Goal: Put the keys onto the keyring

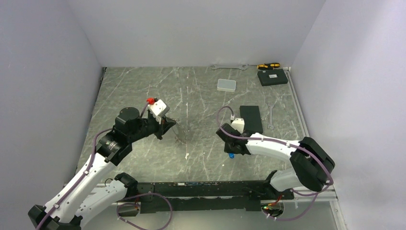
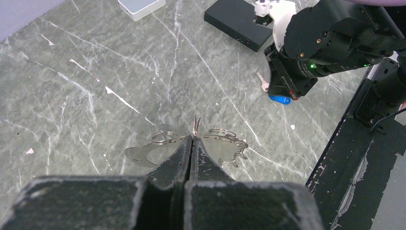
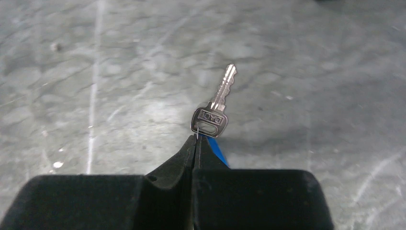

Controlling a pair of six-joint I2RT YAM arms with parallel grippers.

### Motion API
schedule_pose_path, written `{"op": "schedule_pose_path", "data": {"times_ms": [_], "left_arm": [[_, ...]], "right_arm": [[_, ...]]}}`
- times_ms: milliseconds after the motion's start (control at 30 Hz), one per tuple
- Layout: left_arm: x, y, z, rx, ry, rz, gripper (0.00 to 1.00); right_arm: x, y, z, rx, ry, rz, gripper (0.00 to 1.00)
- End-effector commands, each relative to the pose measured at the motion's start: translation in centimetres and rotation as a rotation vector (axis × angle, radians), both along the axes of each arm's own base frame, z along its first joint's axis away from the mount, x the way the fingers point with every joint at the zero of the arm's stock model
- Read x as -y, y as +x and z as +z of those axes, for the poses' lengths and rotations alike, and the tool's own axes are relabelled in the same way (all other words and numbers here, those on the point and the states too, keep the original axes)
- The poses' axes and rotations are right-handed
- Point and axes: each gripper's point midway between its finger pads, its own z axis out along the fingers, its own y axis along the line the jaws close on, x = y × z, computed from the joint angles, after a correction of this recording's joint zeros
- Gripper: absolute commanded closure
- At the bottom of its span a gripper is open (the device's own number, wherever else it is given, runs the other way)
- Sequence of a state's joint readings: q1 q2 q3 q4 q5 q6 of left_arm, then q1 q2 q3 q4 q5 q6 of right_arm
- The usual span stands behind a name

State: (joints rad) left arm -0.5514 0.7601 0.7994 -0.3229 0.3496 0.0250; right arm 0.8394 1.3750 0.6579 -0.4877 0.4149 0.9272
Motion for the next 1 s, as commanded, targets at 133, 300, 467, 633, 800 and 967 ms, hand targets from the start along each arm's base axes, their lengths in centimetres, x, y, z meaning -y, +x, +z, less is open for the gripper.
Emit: {"op": "schedule_pose_path", "data": {"times_ms": [133,300,467,633,800,967], "left_arm": [[-0.2,0.3,1.4,0.075,-0.015,0.01,1.0],[-0.2,0.3,1.3,0.076,-0.013,0.012,1.0],[-0.1,0.3,1.3,0.073,-0.014,0.008,1.0],[-0.1,0.3,1.3,0.074,-0.013,0.007,1.0],[-0.2,0.3,1.3,0.076,-0.014,0.008,1.0],[-0.2,0.3,1.4,0.077,-0.015,0.008,1.0]], "right_arm": [[-9.1,1.0,3.0,0.098,0.147,0.49,1.0],[-10.7,-0.6,1.6,0.032,0.12,0.637,1.0],[-11.1,-1.4,0.8,-0.001,0.11,0.676,0.88],[-11.2,-1.4,0.9,-0.005,0.103,0.679,0.76],[-11.4,-1.3,2.0,0.02,0.116,0.679,0.71],[-11.3,-1.1,2.7,0.035,0.114,0.675,0.7]]}}
